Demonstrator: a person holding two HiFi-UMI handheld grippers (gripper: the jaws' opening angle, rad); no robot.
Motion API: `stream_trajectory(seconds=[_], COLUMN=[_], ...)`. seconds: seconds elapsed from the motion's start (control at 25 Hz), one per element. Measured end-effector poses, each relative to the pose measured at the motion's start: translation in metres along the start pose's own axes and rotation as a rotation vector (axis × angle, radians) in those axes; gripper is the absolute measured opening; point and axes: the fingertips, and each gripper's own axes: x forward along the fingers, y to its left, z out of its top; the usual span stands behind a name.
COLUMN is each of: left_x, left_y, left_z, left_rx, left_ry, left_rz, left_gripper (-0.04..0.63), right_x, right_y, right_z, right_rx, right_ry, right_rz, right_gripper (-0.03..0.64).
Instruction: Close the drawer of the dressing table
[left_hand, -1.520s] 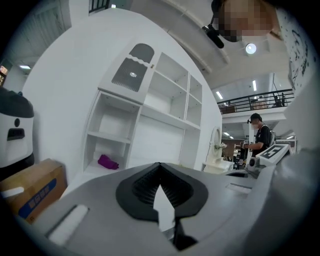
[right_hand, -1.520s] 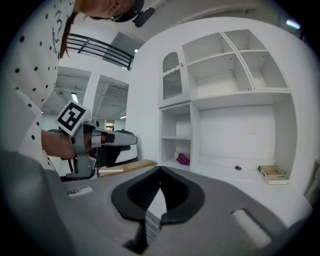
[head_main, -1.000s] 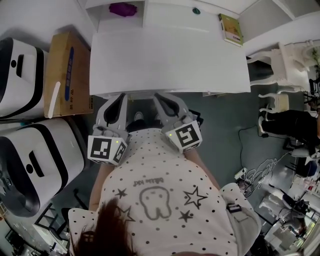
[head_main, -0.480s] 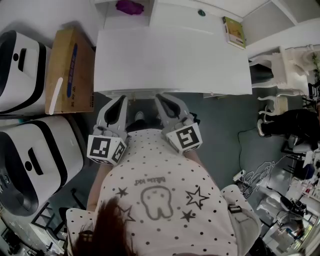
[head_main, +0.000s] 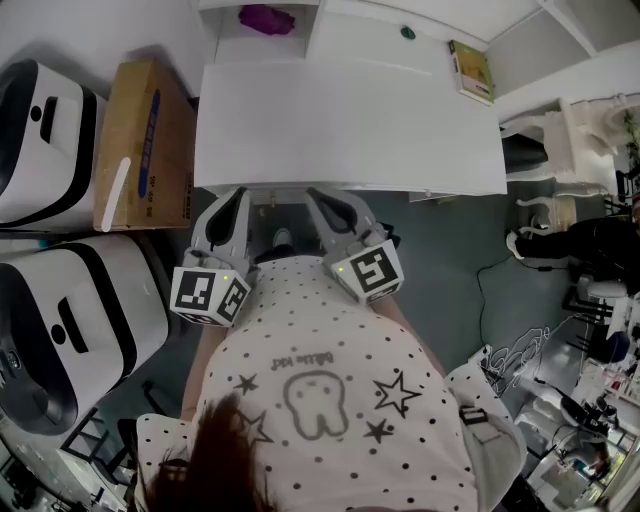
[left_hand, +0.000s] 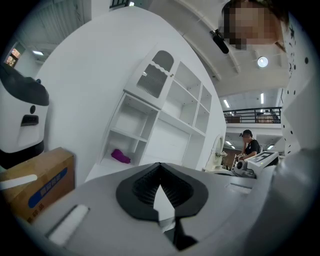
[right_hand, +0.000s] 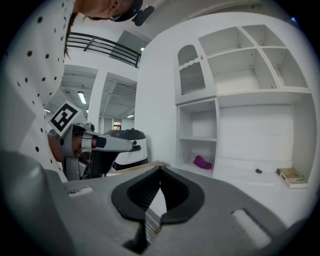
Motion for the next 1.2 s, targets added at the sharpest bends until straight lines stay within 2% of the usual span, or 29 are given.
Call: stream_trajectory(seconds=[0.32, 0.68, 1.2], left_x=[-0.001, 0.001, 0.006], left_y=[0.013, 0.011, 0.006], left_z=[0.008, 0.014, 0.011], left_rx=[-0.031, -0.008, 0.010], left_ry=[-0.015, -0.031, -0.010], left_rz=[0.015, -0.016, -0.027], left_gripper=[0.003, 0.003, 0.003], right_x=[0.013, 0.025, 0.028], right_y=[0.013, 0.026, 0.020], right_z=[0.006, 0.003, 0.001], right_rx=[-0.032, -0.089, -0.076], right_ry=[0.010, 0.056, 0.037], right_rz=[0.055, 0.104, 0.104], right_gripper=[-0.003, -0.003, -0.003])
